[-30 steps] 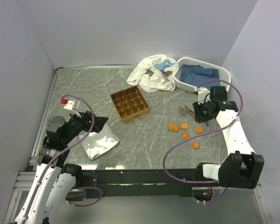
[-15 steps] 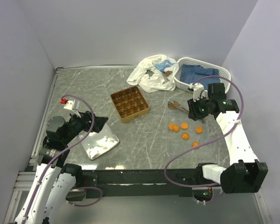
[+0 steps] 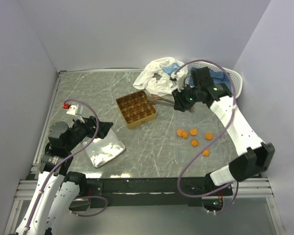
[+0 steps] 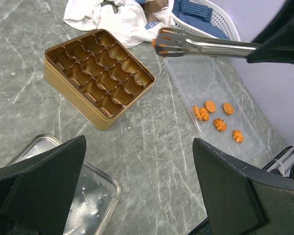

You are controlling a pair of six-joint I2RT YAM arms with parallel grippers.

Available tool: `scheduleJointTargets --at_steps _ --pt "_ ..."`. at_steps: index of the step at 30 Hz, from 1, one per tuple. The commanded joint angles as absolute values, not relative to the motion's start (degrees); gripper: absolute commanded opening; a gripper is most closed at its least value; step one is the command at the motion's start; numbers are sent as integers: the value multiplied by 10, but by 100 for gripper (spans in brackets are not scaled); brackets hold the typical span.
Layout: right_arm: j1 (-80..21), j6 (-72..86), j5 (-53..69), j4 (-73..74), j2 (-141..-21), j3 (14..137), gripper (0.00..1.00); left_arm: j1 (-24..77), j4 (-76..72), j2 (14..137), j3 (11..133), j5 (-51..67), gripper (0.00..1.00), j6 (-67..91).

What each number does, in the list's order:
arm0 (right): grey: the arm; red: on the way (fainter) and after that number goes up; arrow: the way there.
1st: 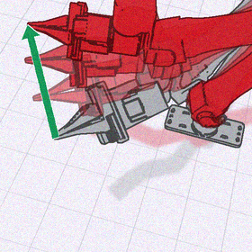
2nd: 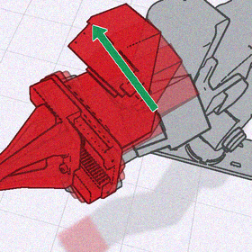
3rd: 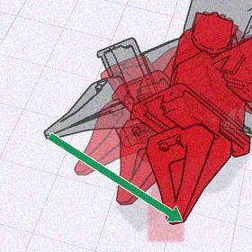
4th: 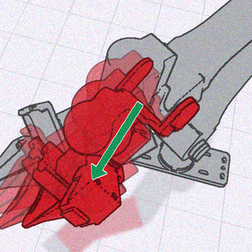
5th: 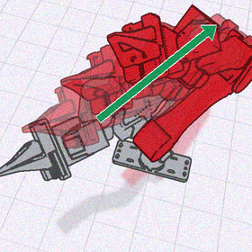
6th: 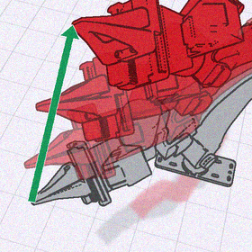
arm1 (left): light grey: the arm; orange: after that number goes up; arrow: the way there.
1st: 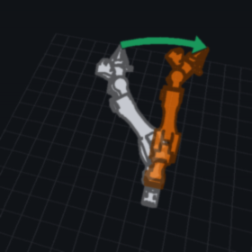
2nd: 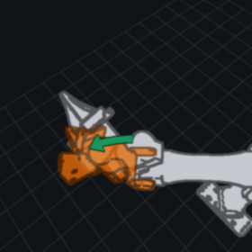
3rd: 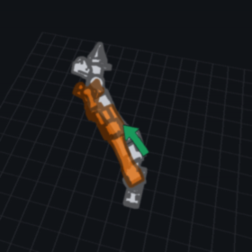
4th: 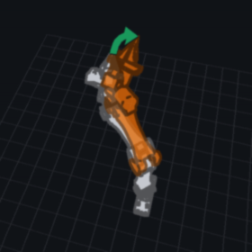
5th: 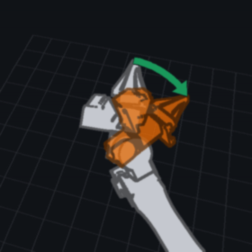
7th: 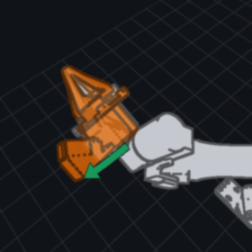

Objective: Pack the cookies

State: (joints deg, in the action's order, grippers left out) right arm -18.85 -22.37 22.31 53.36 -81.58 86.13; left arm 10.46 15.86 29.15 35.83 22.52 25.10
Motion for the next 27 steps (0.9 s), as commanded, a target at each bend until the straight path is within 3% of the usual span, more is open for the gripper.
scheduleJointTargets --at_steps 1,10,27 --pt "-223 -208 212 510 -881 946 36 100 139 293 359 216 96 244" --pt "-268 -200 187 534 -1018 1064 37 97 139 288 359 216 96 244" --pt "-284 -199 156 552 -1090 1116 41 91 137 285 358 230 96 243"
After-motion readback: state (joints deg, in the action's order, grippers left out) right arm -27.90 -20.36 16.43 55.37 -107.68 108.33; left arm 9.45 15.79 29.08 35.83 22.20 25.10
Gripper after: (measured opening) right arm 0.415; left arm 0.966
